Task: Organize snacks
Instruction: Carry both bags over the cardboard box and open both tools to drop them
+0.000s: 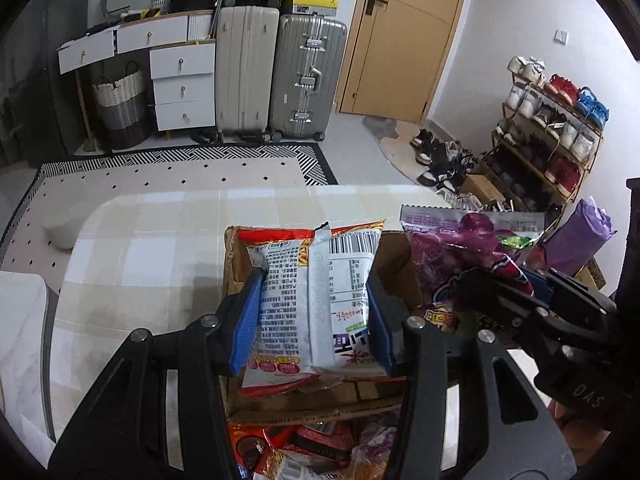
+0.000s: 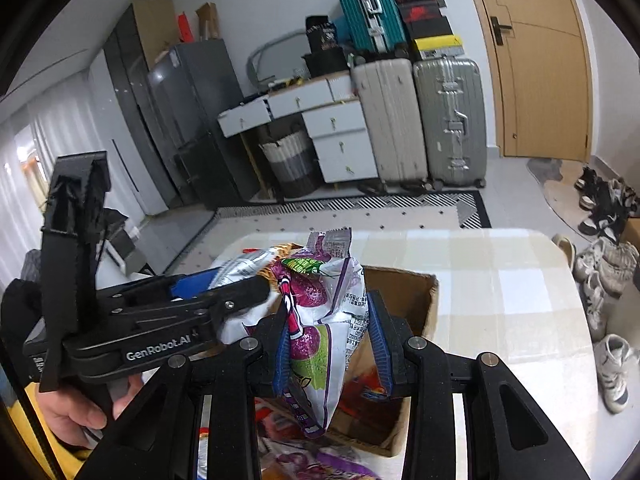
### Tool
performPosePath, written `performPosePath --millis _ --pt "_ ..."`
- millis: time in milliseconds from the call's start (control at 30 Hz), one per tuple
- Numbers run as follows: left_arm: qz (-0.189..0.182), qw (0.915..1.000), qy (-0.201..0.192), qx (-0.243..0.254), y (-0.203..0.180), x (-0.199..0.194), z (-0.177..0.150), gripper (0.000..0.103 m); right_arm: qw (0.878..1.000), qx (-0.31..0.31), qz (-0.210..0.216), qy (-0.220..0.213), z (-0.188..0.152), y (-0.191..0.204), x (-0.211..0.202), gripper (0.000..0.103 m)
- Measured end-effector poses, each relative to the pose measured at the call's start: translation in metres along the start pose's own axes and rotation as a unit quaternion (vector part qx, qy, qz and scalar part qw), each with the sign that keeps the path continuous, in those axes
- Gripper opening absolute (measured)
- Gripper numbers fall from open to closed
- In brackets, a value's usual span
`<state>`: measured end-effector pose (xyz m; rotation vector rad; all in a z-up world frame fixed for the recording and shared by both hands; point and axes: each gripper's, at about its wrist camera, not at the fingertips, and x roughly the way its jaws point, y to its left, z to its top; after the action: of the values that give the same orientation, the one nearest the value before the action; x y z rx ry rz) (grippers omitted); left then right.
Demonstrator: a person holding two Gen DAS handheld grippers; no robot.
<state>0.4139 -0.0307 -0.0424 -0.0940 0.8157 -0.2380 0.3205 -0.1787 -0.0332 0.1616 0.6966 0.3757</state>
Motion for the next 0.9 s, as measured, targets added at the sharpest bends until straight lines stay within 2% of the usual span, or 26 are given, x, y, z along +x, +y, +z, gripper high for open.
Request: performPosePath --millis 133,333,433,733,900 --pt "0.004 0.9999 0.011 -0.003 0.003 0.033 0.003 0.045 1.0 0.005 0.002 0.019 -0.003 -0.009 0.017 0.034" --pt "0.002 0.9997 0.024 -0.005 0.008 0.06 -0.008 0.045 0.999 0.006 -0.001 0.04 -0.01 -0.013 0.038 0.034" --pt "0.001 0.9998 0.018 -0.001 0.007 0.071 -0.006 0.045 0.999 0.004 -0.005 0.051 -0.011 -0.01 0.045 0.034" --pt "0.005 0.9998 0.018 -0.009 0.016 0.065 -0.017 0.046 0.997 0.003 -0.021 0.077 -0.019 -0.011 0.059 0.034" --pt "0.011 0.9998 0.015 -0.01 0.019 0.038 -0.029 0.052 0.995 -0.005 -0.035 0.088 -0.02 -0.009 0.064 0.036"
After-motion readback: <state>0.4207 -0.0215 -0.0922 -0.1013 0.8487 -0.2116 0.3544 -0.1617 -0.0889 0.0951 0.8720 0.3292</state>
